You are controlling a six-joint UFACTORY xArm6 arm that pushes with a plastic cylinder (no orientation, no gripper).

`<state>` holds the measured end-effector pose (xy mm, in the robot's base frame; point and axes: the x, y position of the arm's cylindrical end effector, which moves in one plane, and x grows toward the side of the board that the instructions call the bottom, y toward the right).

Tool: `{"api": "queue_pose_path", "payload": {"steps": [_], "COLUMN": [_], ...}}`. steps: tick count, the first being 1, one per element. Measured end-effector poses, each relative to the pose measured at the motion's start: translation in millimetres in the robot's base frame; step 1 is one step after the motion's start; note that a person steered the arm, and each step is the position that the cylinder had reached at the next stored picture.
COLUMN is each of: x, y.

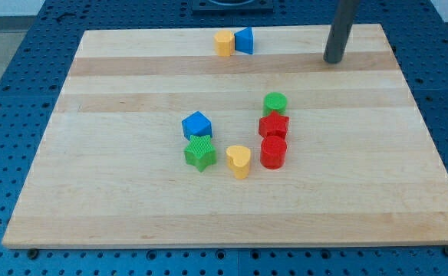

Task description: Nudge the yellow hexagon down a bit

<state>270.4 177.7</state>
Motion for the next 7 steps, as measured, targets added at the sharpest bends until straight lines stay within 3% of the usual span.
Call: {"api": "queue_pose_path", "payload": {"steps": [2, 3, 4, 7], "x": [-70, -77, -72, -44], "y": [-84, -137, -190, -220]}}
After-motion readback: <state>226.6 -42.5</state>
